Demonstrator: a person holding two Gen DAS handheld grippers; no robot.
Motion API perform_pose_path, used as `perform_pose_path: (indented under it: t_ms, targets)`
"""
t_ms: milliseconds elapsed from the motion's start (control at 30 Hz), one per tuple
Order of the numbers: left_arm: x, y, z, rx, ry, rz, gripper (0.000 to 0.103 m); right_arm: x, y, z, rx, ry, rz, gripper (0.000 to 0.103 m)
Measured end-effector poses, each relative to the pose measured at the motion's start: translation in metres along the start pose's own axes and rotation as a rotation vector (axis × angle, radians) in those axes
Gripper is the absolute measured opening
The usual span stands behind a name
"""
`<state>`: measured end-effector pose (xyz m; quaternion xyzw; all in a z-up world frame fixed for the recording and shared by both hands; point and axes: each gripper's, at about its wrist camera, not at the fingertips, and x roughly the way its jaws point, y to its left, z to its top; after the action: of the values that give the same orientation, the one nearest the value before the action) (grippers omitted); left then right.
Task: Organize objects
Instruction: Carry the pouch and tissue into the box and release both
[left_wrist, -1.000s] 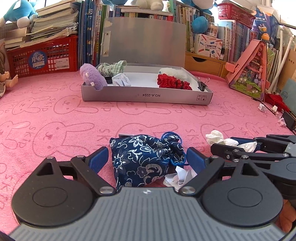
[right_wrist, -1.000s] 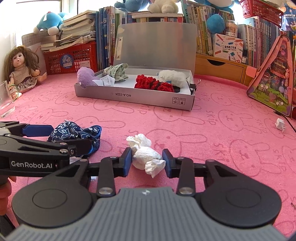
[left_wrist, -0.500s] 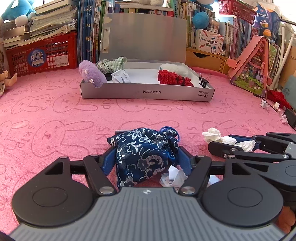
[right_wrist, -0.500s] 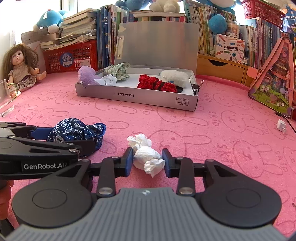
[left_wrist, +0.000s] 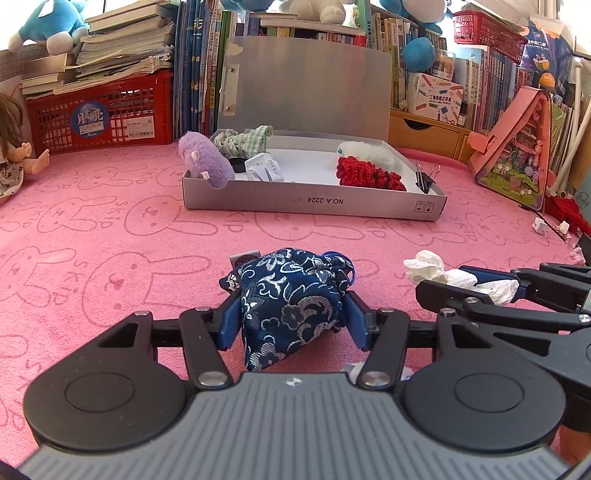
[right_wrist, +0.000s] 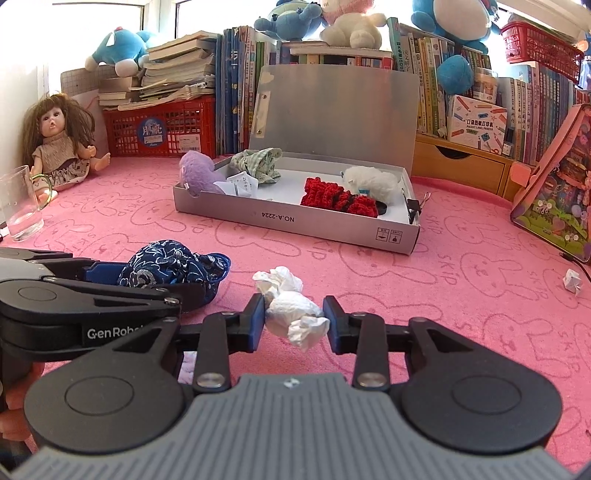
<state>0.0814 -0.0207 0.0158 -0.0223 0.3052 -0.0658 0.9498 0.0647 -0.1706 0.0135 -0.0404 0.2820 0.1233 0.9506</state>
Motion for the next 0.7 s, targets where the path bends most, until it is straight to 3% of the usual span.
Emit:
perform_pose_path:
  t_ms: [233,700]
  targets:
    - [-0.004,0.007,0.018,0.004,-0.046,0.001,0.063,0.005,-0.013,0.015,0.051,-0.007,0.007,0.04]
    - [0.009,0.019,0.085,0.023,-0.155,-0.001,0.063,0.033,-0.056,0.068,0.186,-0.003,0.035,0.04]
